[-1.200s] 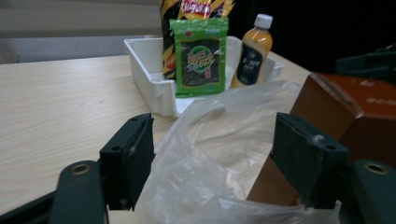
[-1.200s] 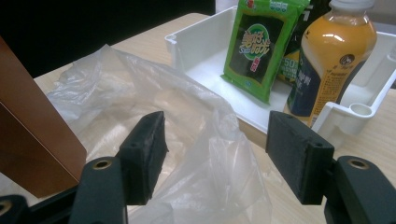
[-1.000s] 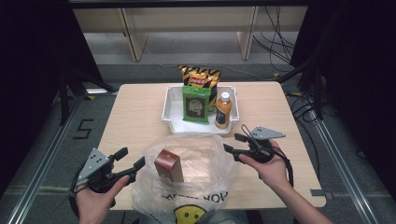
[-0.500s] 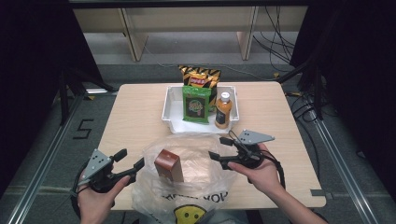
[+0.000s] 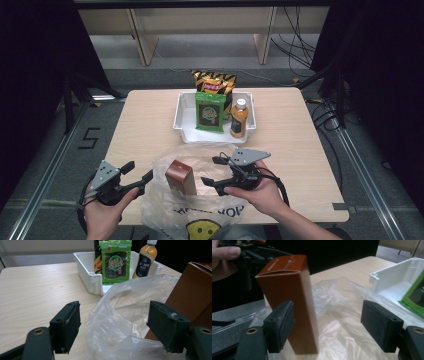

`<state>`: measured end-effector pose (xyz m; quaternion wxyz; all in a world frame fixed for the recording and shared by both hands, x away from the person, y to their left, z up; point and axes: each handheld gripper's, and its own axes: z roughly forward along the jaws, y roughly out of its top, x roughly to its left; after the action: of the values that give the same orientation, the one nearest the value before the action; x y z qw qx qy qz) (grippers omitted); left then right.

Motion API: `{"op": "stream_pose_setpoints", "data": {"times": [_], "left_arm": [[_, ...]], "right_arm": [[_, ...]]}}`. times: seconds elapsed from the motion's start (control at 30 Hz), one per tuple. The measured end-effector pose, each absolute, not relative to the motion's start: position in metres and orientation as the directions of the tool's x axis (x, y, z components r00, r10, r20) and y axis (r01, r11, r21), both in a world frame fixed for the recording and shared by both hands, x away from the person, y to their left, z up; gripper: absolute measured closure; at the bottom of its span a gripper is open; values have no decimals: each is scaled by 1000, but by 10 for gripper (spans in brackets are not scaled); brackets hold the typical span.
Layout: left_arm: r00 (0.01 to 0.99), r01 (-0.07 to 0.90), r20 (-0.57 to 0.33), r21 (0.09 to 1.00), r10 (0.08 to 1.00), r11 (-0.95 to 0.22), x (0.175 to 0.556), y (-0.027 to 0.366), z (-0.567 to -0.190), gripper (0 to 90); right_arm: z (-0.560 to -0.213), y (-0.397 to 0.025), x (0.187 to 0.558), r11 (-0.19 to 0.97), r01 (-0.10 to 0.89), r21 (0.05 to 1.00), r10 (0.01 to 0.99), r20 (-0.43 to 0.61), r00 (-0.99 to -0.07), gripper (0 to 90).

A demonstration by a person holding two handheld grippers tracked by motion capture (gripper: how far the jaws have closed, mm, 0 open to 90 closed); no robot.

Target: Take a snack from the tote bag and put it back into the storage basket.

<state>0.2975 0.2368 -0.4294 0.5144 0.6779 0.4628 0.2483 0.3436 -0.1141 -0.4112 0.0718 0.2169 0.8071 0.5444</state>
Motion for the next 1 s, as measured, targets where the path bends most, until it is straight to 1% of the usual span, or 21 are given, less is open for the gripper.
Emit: {"op": "stream_pose_setpoints", "data": {"times": [0.03, 0.2, 0.3, 0.33, 0.53, 0.57, 0.67, 0.7, 0.73, 0.77, 0.8, 0.87, 0.9, 0.97, 1.0], "left_arm": [[448, 374, -140, 926, 883, -43, 298, 237, -430, 260], [446, 375, -140, 926, 884, -43, 298, 238, -431, 260], [447, 375, -140, 926, 884, -44, 298, 238, -431, 260], [446, 378, -141, 925, 884, -43, 298, 238, -431, 259], [446, 379, -144, 925, 884, -40, 299, 239, -433, 260], [448, 377, -146, 925, 882, -39, 299, 239, -433, 260], [449, 374, -144, 927, 882, -39, 299, 239, -433, 260], [446, 377, -141, 925, 884, -42, 298, 240, -432, 260], [446, 377, -141, 925, 884, -42, 298, 240, -432, 260], [442, 375, -142, 926, 885, -39, 298, 240, -432, 260], [442, 374, -144, 927, 885, -36, 298, 240, -432, 260], [441, 374, -146, 927, 886, -34, 298, 241, -432, 260], [440, 374, -146, 927, 886, -33, 298, 241, -432, 260], [440, 374, -145, 927, 886, -33, 298, 241, -432, 260], [441, 373, -142, 927, 886, -37, 298, 240, -432, 260]], "right_arm": [[-411, -111, 344, 311, 255, 915, 421, 108, -901, 266], [-411, -99, 340, 310, 251, 917, 404, 112, -908, 255], [-412, -93, 338, 332, 256, 908, 381, 119, -917, 253], [-413, -91, 339, 326, 236, 916, 375, 104, -921, 251], [-414, -82, 333, 346, 243, 906, 359, 111, -927, 237], [-415, -80, 334, 340, 222, 914, 358, 93, -929, 234], [-415, -75, 332, 360, 234, 903, 340, 107, -934, 226], [-417, -73, 333, 354, 201, 913, 343, 74, -937, 223], [-416, -73, 333, 369, 215, 904, 332, 88, -939, 219], [-417, -72, 333, 374, 199, 906, 336, 67, -940, 220], [-418, -71, 333, 363, 206, 909, 344, 74, -936, 219], [-417, -72, 333, 383, 202, 901, 340, 65, -938, 219], [-418, -71, 333, 387, 216, 897, 336, 81, -938, 218], [-419, -70, 333, 376, 204, 904, 340, 70, -938, 216], [-417, -69, 331, 381, 228, 896, 349, 89, -933, 215]]}}
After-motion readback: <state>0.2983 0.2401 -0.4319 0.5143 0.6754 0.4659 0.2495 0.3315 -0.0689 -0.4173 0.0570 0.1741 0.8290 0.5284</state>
